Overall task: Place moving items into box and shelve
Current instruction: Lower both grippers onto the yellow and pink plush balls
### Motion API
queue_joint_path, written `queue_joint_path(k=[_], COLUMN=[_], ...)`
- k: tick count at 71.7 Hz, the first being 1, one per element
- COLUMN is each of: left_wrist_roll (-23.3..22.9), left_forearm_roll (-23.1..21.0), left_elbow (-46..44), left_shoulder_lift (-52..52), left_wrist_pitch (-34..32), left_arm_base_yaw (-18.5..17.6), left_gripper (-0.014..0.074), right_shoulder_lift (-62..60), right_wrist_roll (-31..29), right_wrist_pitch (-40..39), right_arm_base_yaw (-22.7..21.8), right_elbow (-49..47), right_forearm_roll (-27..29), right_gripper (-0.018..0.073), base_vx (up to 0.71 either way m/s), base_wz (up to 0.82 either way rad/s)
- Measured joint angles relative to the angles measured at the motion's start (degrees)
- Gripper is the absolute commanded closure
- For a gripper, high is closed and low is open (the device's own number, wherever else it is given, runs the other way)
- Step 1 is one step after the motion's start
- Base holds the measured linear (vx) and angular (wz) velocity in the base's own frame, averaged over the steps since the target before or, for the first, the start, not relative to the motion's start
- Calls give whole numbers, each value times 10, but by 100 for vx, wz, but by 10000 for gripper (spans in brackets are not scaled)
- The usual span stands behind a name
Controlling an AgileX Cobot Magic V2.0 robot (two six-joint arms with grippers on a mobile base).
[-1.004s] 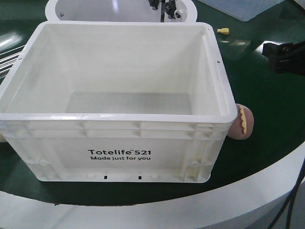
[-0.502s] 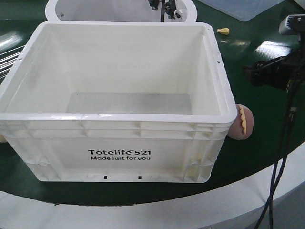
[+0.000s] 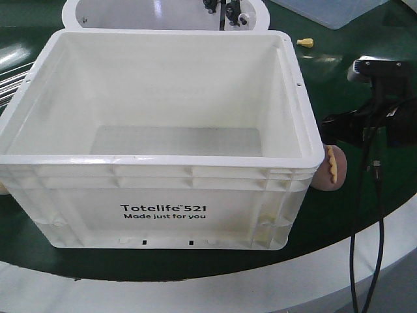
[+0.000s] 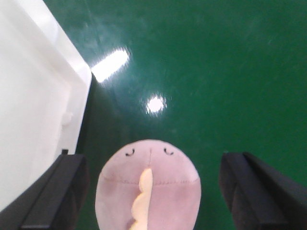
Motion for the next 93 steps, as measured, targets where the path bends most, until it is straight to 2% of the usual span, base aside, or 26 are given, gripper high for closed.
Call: queue_joint_path(k=[28, 37, 45, 48, 49, 58, 93], left_wrist_roll=[0, 0, 0, 0, 0, 0, 0], left_forearm_roll=[0, 0, 0, 0, 0, 0, 0], left_elbow=[0, 0, 0, 0, 0, 0, 0], left_shoulder_lift=[0, 0, 0, 0, 0, 0, 62], left_wrist_pitch=[0, 0, 0, 0, 0, 0, 25], left_arm_base_yaw=[0, 0, 0, 0, 0, 0, 0], left_gripper=[23, 23, 23, 23, 23, 23, 23], right_shoulder_lift=[55, 74, 85, 88, 89, 91, 91], right_wrist_roll=[1, 2, 2, 2, 2, 2, 2], right_wrist_pitch=[29, 32, 32, 32, 32, 34, 35], right_arm_base_yaw=[0, 0, 0, 0, 0, 0, 0], right_elbow=[-2, -3, -3, -4, -4, -6, -7], right_forearm_roll=[5, 15, 26, 28, 28, 28, 28], right_gripper=[-32, 24, 174, 291, 291, 582, 574], base_vx=[0, 0, 0, 0, 0, 0, 0], base_wz=[0, 0, 0, 0, 0, 0, 0])
